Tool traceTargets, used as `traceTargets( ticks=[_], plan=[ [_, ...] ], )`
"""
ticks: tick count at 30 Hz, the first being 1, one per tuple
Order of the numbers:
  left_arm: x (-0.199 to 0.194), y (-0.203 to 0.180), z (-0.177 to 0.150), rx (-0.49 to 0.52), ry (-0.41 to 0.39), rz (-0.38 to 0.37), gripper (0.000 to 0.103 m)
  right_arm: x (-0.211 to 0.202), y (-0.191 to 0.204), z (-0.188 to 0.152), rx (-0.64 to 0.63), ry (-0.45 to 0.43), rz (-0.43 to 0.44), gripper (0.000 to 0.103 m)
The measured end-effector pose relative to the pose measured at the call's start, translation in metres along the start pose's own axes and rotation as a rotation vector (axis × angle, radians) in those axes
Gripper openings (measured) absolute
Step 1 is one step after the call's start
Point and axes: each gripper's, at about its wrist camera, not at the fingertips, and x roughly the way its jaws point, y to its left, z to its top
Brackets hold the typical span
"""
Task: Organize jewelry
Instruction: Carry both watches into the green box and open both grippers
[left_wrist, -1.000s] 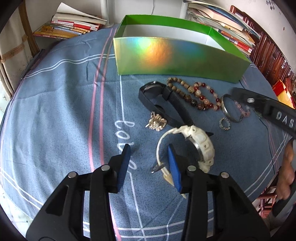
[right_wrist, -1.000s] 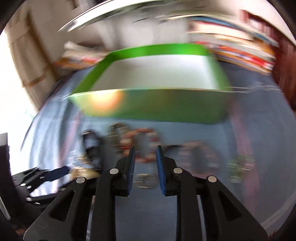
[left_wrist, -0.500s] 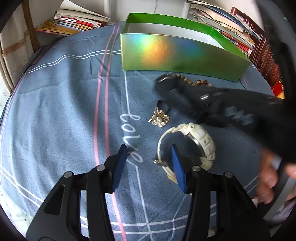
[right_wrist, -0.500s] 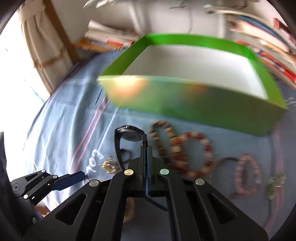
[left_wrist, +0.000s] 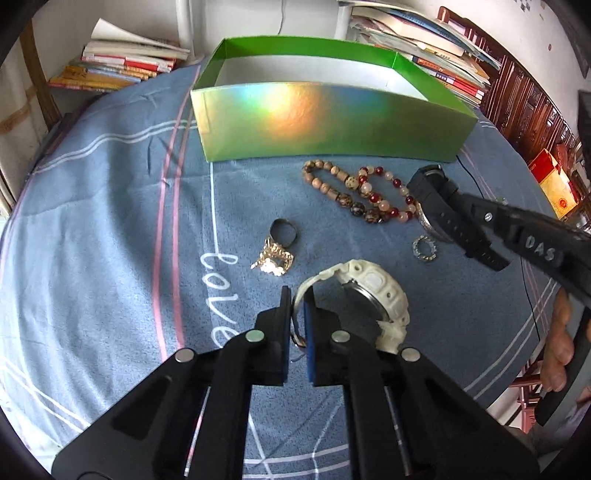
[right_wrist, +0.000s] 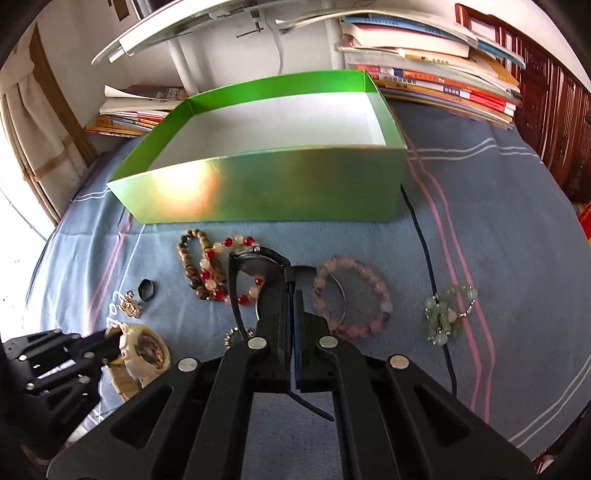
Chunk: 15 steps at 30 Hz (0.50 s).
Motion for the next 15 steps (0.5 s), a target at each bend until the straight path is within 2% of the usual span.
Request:
traceTargets(
  ticks=[3, 9, 15],
  plan=[
    [-0.009, 0.002, 0.005, -0.003, -0.026, 0.016, 0.007, -0.006, 0.003, 0.003, -0.005, -0.018, 0.007, 0.002],
    [-0.038, 0.013, 0.025, -0.014, -0.105, 0.002, 0.008, -0.035, 0.006, 0.021, -0.020, -0.112, 0.027, 0.002],
    [-0.065, 0.026, 0.078, -0.045, -0.234, 0.018, 0.008, -0.063, 0.005, 0.065, -0.031, -0.247, 0.021, 0.002]
  ],
)
